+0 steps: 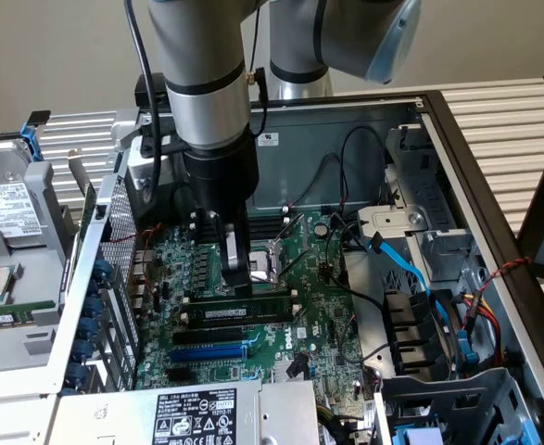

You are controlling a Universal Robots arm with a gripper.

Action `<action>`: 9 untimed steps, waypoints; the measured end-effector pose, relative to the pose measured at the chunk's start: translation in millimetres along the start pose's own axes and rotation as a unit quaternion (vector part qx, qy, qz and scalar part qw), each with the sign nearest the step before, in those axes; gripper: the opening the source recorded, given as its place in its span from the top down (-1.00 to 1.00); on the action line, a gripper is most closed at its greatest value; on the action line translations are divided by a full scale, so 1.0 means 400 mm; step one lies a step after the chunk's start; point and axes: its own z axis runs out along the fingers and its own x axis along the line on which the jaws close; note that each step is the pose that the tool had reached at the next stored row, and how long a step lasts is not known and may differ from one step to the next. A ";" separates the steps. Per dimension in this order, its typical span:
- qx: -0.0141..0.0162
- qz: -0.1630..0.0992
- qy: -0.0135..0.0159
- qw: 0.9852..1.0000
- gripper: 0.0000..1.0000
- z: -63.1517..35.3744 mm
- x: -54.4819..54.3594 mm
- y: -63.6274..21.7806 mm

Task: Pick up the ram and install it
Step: 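Insert the ram into the slot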

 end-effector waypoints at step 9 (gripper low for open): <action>-0.013 0.001 -0.016 1.000 0.56 -0.010 0.000 -0.006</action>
